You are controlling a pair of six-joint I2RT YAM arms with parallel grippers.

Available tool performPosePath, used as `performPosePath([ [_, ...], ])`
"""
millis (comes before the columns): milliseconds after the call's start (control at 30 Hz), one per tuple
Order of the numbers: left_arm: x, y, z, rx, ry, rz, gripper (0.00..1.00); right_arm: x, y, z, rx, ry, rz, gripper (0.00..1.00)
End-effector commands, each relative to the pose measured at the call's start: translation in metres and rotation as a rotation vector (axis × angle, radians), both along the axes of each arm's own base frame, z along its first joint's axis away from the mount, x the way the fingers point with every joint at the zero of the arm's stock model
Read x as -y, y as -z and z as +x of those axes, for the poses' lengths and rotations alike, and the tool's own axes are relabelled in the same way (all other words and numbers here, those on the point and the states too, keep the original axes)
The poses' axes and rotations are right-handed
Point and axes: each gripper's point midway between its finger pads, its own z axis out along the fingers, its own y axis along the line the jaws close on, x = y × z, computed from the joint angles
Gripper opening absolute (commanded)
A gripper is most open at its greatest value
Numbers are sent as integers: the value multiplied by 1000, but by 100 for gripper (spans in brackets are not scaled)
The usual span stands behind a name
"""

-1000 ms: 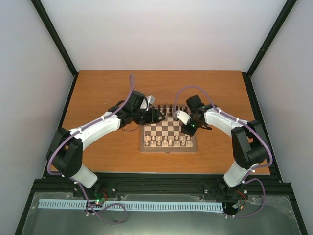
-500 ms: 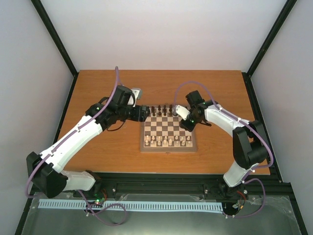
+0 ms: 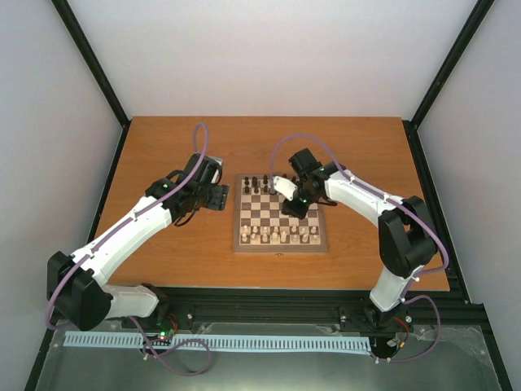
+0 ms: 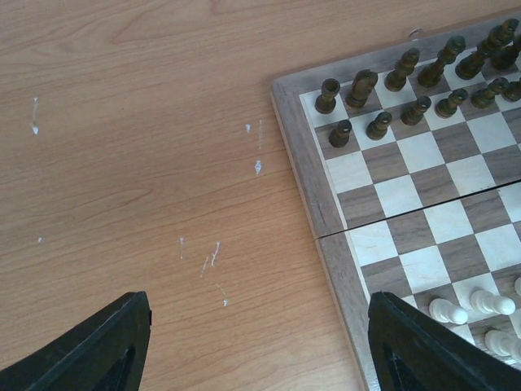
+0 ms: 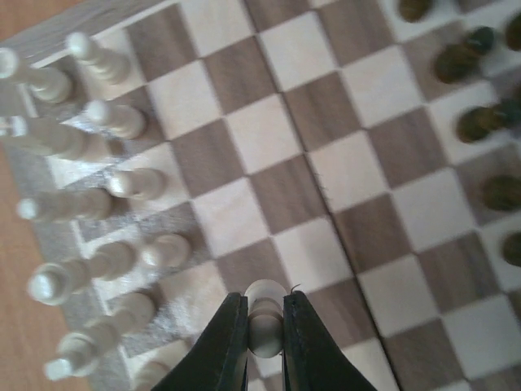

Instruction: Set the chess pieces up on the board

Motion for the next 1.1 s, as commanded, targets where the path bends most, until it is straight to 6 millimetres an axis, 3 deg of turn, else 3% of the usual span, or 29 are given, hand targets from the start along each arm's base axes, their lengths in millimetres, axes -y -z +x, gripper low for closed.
performPosePath([
  [0, -7, -15, 5, 54, -9, 21, 75, -15, 8, -24, -40, -99, -11, 9],
  [367, -5, -14, 4, 50, 2, 13, 75, -9, 34, -36, -86, -119, -104, 9],
  [600, -6, -13, 5, 47, 0, 20, 75, -10, 38, -48, -126, -150, -94, 9],
  [1067, -5, -8, 6, 34, 2, 29, 75, -8, 46, -51, -136, -156, -109, 13],
])
